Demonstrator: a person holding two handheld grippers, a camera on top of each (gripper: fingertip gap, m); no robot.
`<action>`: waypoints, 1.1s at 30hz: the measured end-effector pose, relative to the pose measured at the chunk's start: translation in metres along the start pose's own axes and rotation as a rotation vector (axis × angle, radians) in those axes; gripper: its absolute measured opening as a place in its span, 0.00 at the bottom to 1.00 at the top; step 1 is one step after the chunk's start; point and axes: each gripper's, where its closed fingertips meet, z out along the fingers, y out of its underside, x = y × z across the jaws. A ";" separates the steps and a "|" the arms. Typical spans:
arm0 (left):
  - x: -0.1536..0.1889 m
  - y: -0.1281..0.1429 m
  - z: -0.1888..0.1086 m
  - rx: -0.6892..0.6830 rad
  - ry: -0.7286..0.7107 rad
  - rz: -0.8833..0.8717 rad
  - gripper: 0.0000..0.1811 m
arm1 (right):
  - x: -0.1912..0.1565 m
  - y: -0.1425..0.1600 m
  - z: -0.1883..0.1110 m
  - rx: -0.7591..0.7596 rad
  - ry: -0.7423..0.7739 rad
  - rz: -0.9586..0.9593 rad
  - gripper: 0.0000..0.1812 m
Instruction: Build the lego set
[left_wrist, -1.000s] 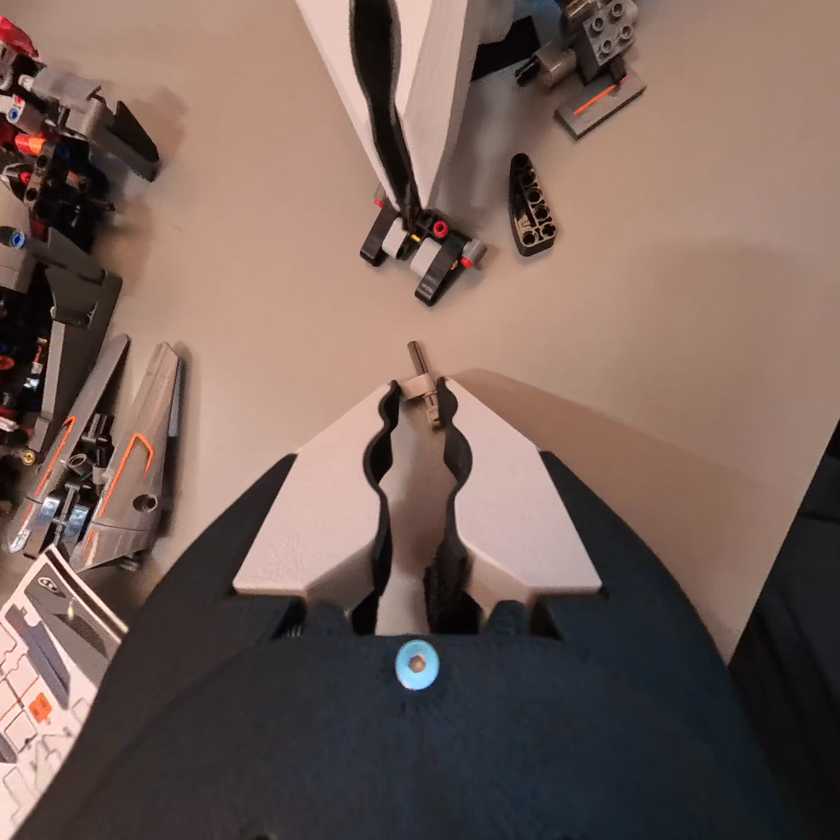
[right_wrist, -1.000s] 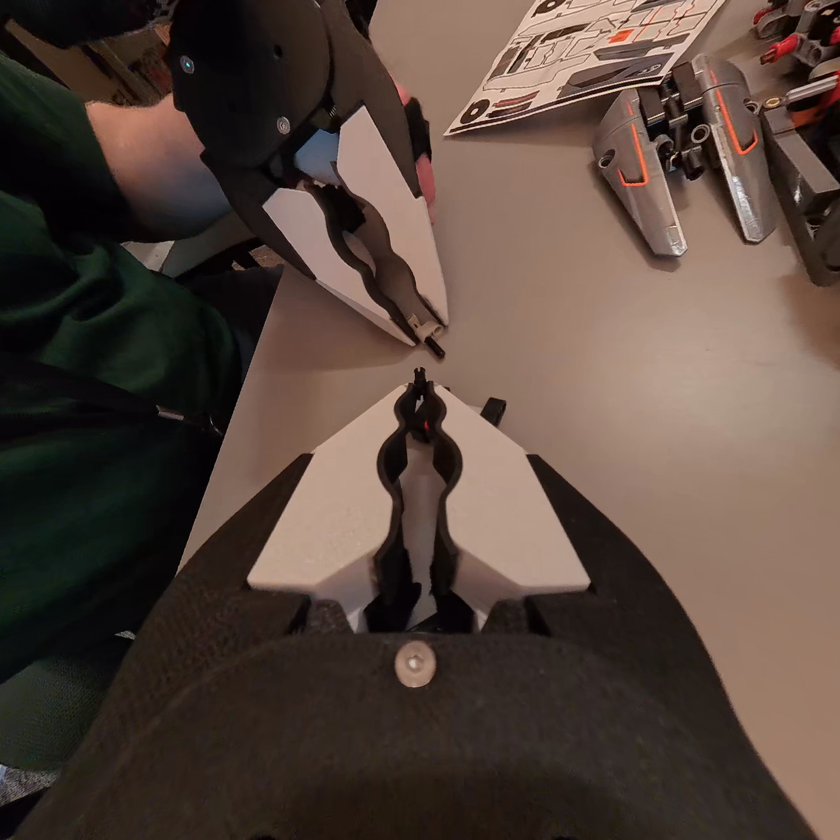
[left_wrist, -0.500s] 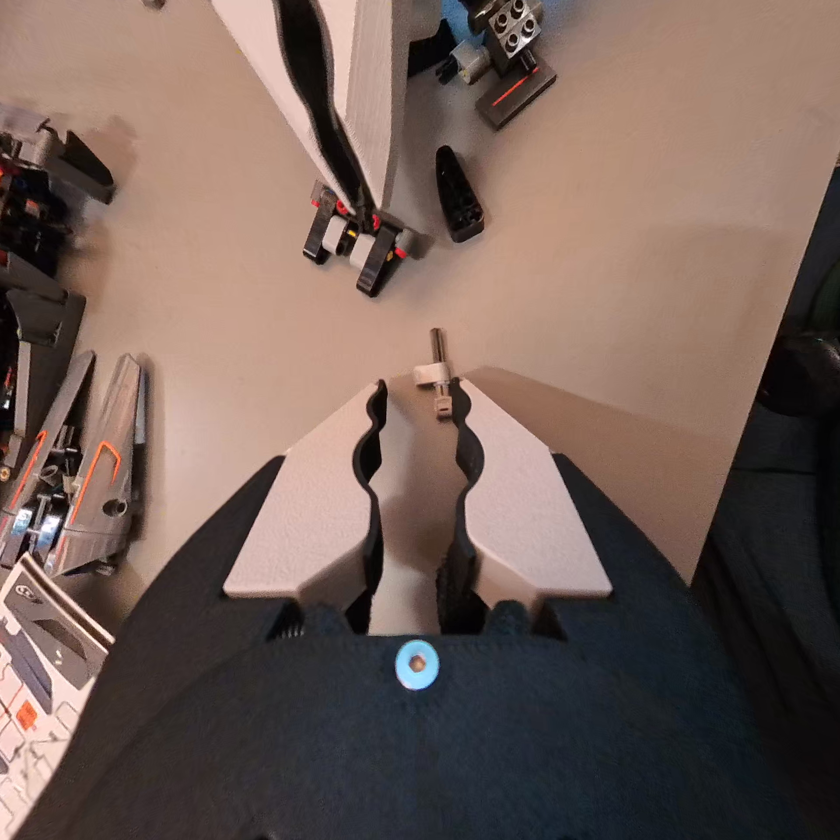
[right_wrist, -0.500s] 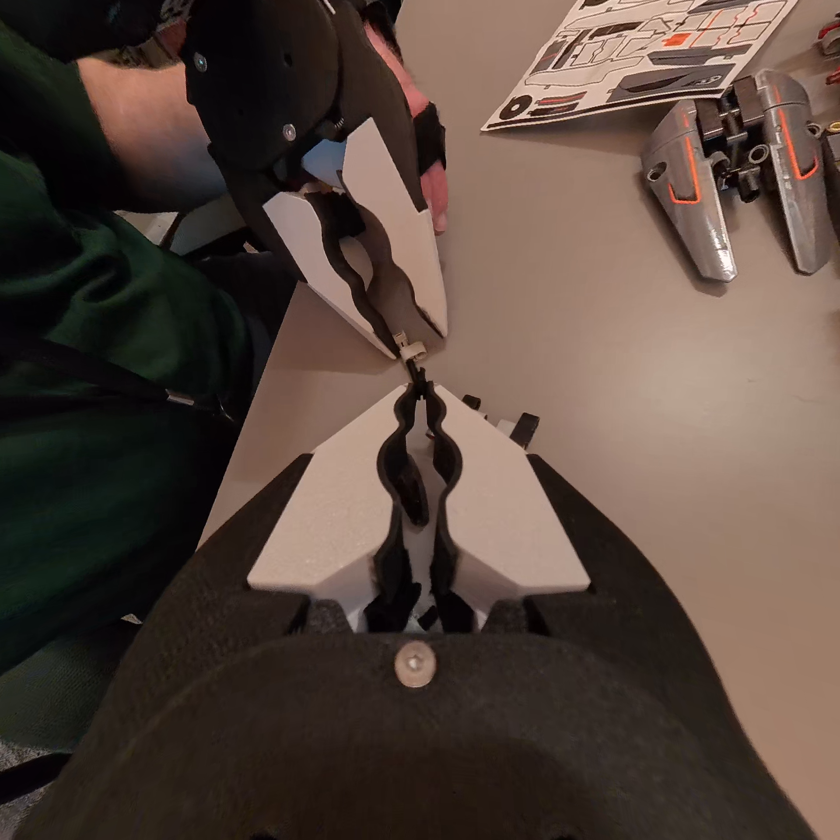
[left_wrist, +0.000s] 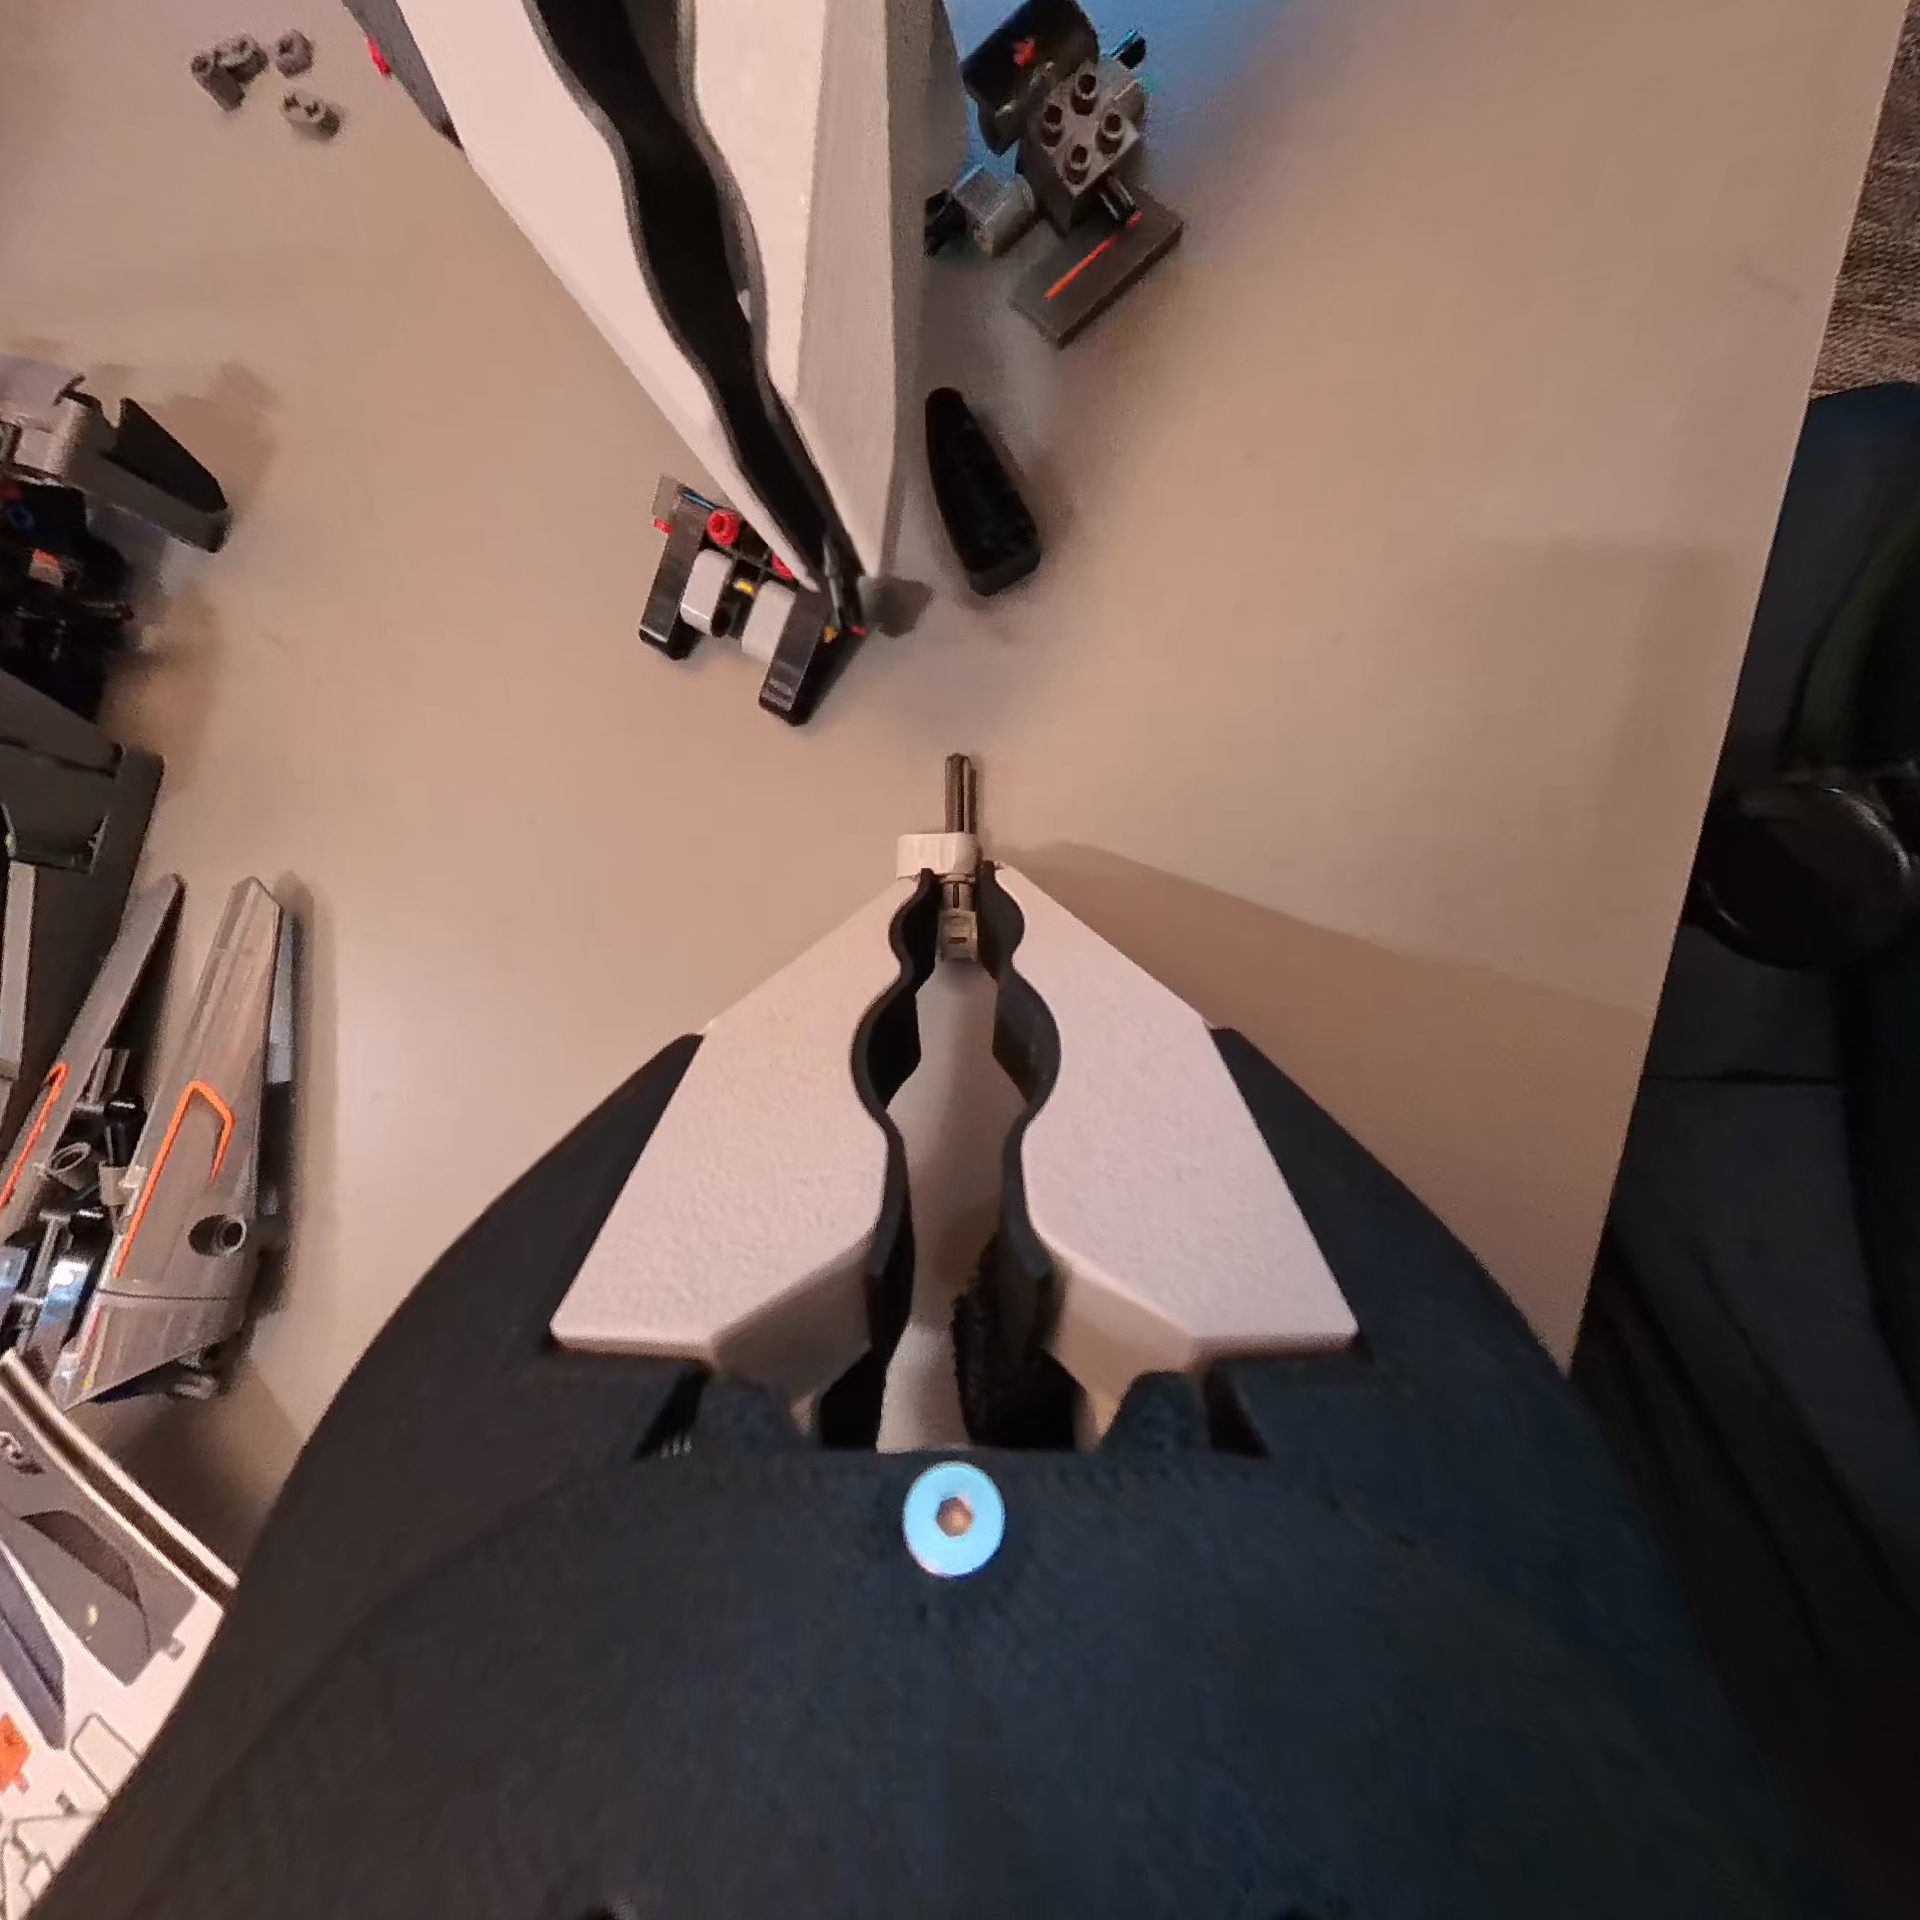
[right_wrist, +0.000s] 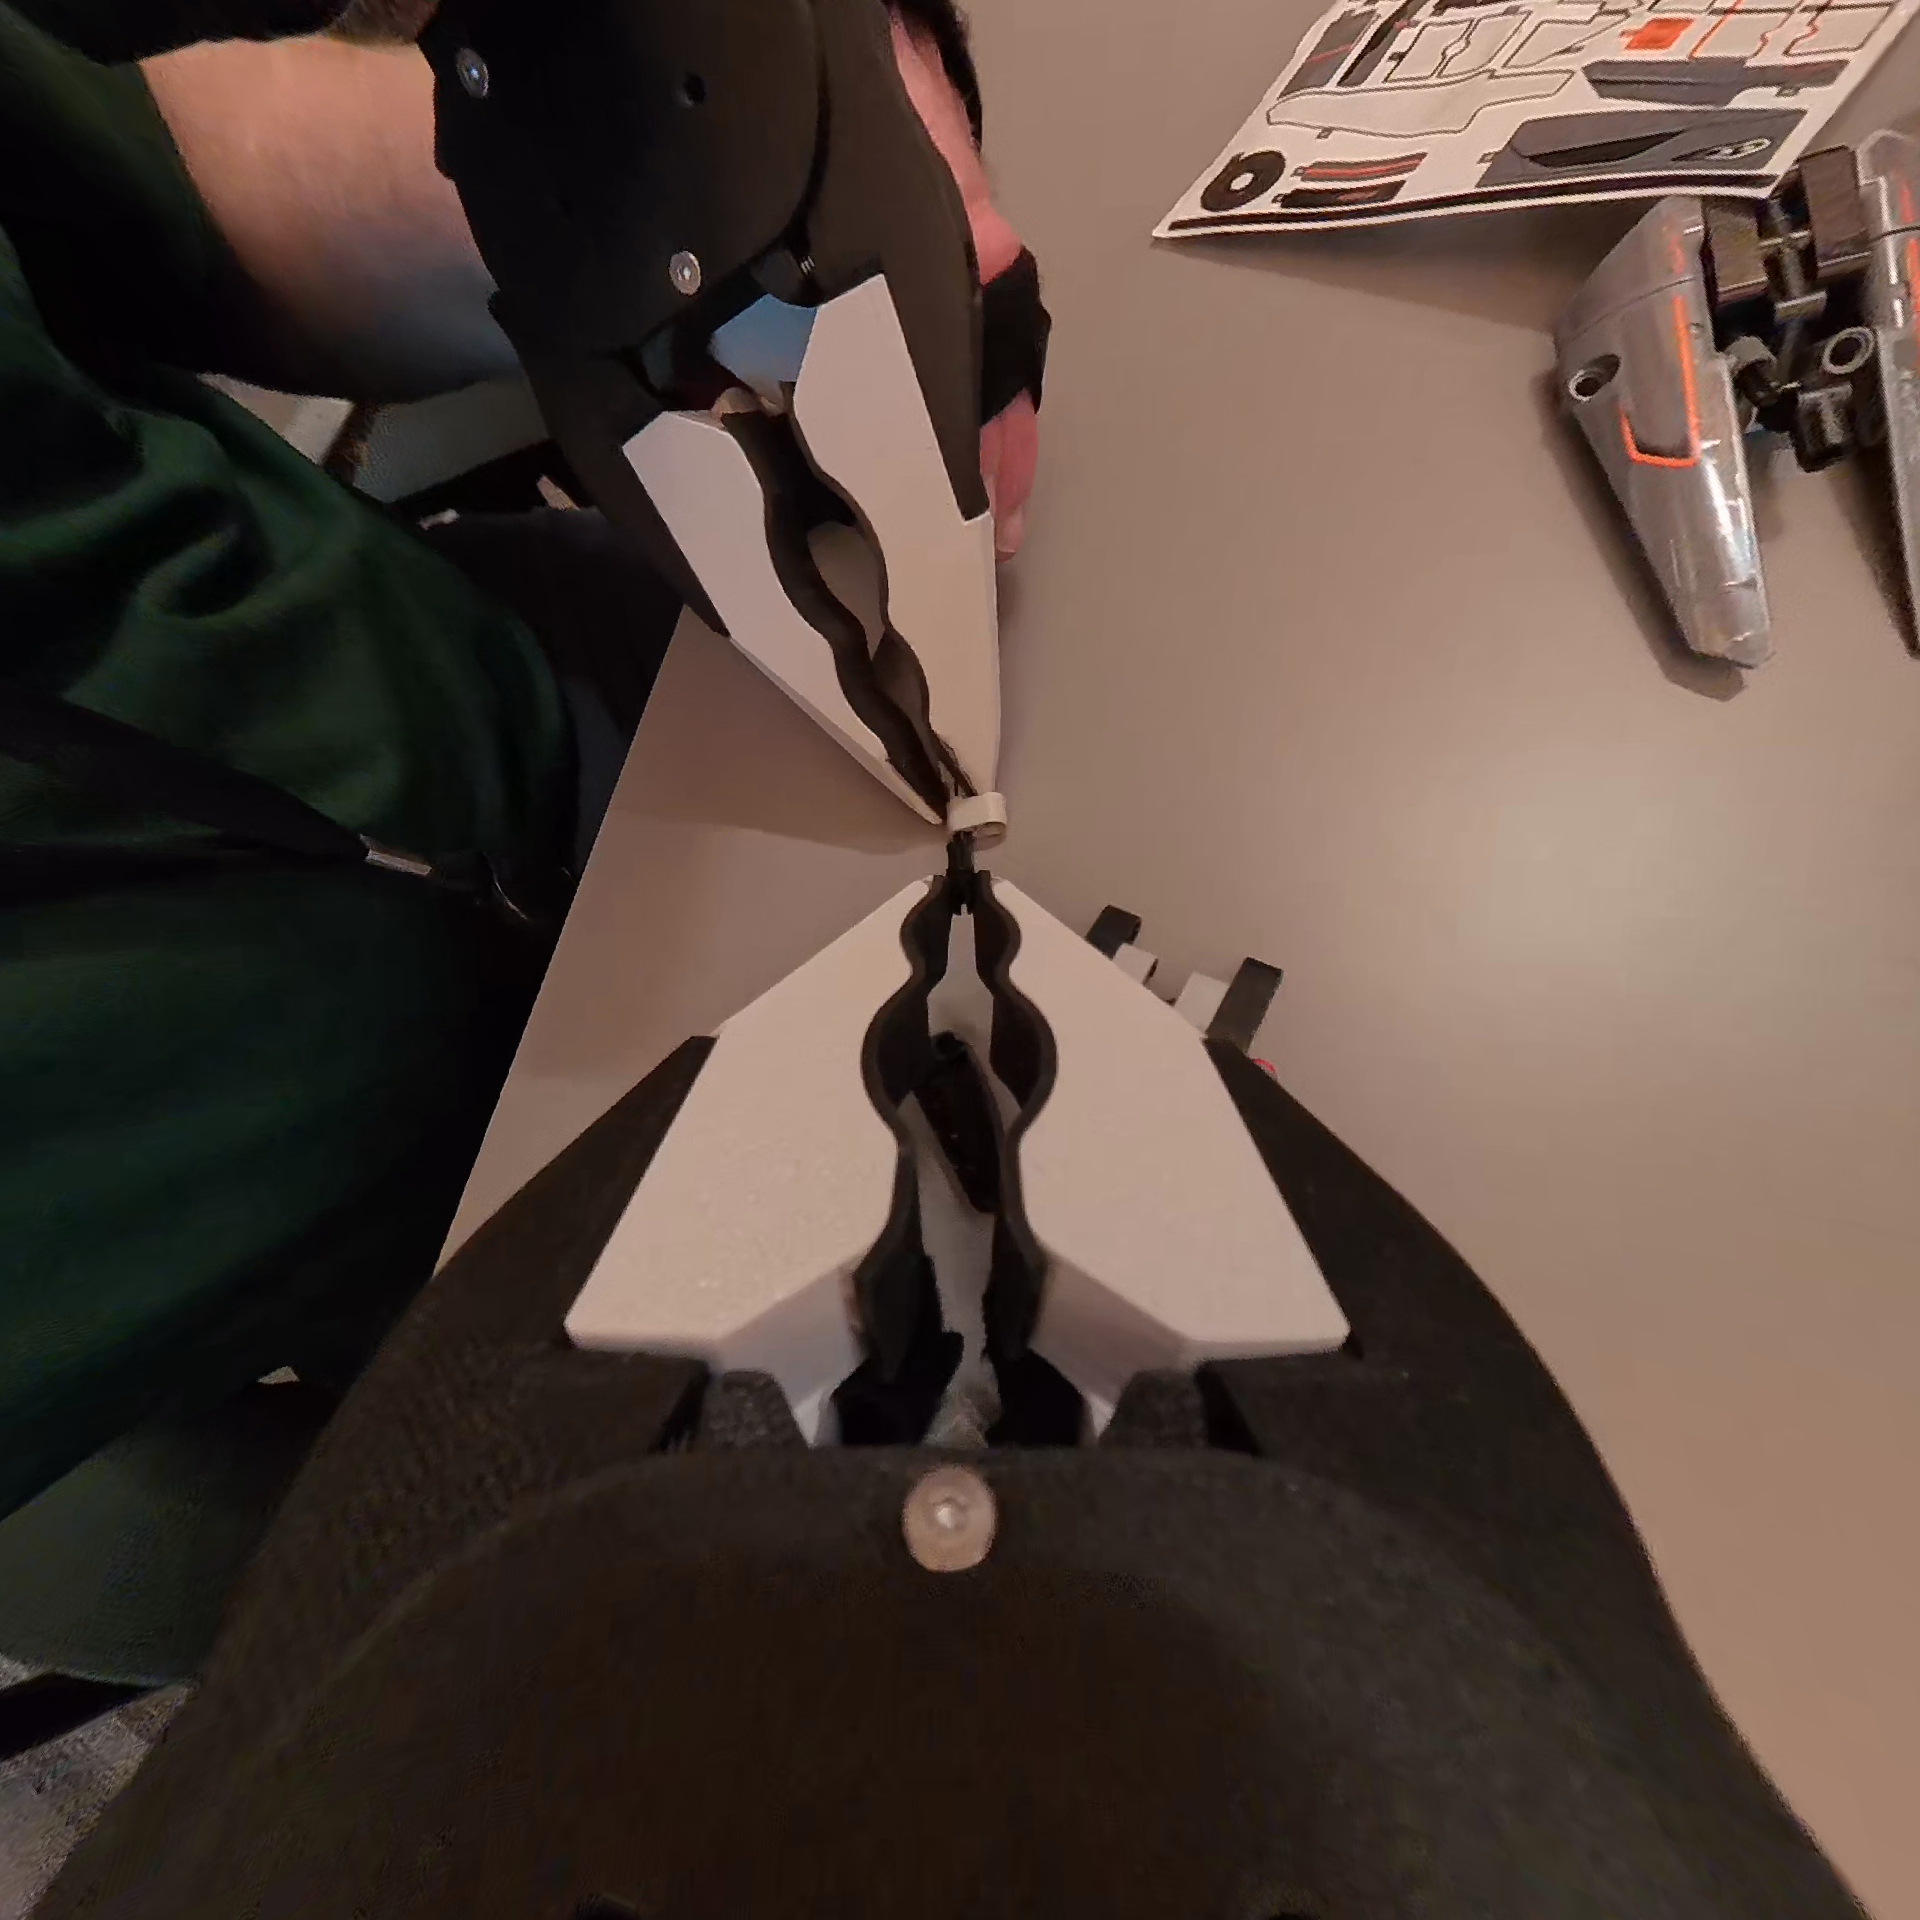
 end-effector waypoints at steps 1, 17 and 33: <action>0.000 0.000 0.000 0.010 -0.013 0.012 0.03 | -0.001 0.000 0.002 -0.009 0.005 -0.008 0.01; 0.020 0.008 -0.014 0.063 -0.026 0.042 0.03 | -0.014 0.012 0.039 -0.218 0.059 -0.003 0.01; -0.002 -0.017 -0.063 0.449 0.056 -0.247 0.03 | -0.020 -0.017 0.004 0.051 0.155 0.091 0.01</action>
